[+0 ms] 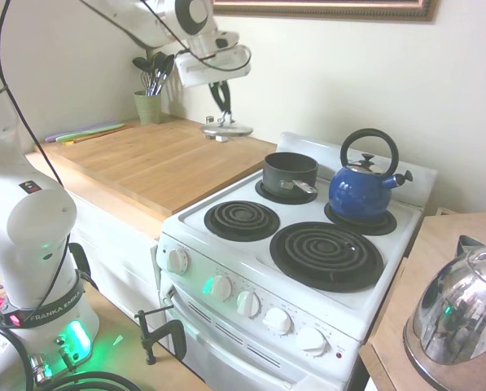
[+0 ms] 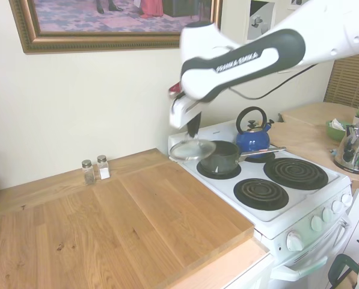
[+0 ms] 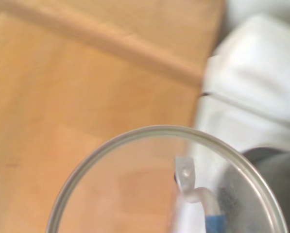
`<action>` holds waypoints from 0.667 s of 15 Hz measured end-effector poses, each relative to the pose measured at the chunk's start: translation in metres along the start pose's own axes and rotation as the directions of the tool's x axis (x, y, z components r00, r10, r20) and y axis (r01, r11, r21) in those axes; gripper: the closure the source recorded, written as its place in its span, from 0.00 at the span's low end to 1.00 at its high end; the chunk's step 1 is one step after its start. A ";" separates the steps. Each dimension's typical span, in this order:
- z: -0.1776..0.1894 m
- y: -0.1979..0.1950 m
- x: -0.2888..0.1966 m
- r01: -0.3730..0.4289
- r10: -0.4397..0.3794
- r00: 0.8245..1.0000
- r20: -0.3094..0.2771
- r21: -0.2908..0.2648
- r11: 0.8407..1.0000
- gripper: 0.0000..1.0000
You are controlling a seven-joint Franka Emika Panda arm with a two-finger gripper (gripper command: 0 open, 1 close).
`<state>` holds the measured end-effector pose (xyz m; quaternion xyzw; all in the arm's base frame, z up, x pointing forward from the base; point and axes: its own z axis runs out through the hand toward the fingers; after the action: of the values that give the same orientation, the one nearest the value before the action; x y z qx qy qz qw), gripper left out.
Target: Uncover the lid of the pot
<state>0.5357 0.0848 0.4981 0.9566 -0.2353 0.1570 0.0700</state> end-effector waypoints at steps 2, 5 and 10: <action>0.026 -0.029 -0.020 -0.003 0.003 1.000 0.014 -0.030 1.000 1.00; 0.079 -0.067 -0.048 0.007 -0.004 0.999 0.041 -0.081 0.997 1.00; 0.097 -0.087 -0.049 0.013 -0.009 0.999 0.035 -0.100 0.995 0.00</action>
<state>0.5617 0.1624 0.3851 0.9558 -0.2387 0.1279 0.1148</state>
